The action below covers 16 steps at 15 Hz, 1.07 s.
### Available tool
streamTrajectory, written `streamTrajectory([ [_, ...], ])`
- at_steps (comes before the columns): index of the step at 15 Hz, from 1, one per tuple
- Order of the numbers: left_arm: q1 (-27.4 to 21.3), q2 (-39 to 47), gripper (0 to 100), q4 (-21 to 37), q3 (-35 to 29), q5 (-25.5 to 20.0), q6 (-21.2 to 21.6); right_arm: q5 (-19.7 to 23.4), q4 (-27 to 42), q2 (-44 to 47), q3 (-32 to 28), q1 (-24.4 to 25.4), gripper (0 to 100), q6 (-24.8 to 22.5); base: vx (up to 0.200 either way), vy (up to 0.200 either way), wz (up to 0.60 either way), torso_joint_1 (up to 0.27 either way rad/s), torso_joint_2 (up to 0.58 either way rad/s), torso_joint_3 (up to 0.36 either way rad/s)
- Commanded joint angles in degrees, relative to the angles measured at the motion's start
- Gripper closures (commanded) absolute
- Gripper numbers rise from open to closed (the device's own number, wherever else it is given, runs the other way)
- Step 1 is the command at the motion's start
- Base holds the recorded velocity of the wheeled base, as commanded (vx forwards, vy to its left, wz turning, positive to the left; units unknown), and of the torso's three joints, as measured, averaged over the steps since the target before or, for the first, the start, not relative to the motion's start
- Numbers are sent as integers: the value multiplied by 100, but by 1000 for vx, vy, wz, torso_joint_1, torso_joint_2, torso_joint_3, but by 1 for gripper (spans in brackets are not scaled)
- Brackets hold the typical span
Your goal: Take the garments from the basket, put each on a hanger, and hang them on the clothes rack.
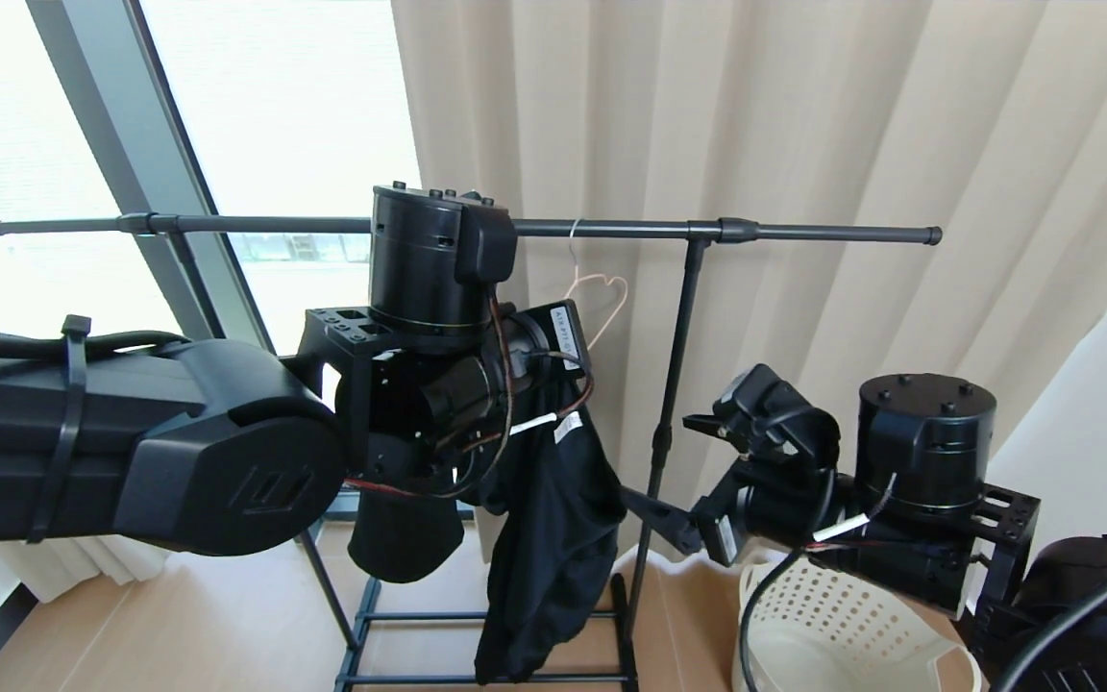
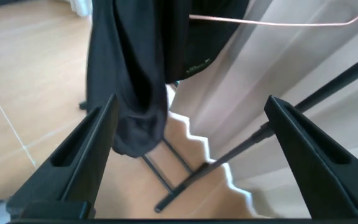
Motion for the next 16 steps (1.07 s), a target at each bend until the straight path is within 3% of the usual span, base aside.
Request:
streamTrajectory([
  [1, -13, 3, 100, -3, 5, 1, 6, -620, -433, 366, -216, 434, 0, 438, 0, 0, 0, 0, 0, 0],
  [2, -22, -6, 100, -3, 5, 1, 6, -778, -618, 542, -242, 426, 0, 465, 0, 0, 0, 0, 0, 0],
  [7, -40, -15, 100, -3, 58, -8, 15, -787, -600, 840, -418, 48, 0, 447, 0, 0, 0, 0, 0, 0],
  [16, -242, -357, 100, 6, 225, -43, 50, -796, -618, 1209, -541, -58, 0, 447, 0, 0, 0, 0, 0, 0],
])
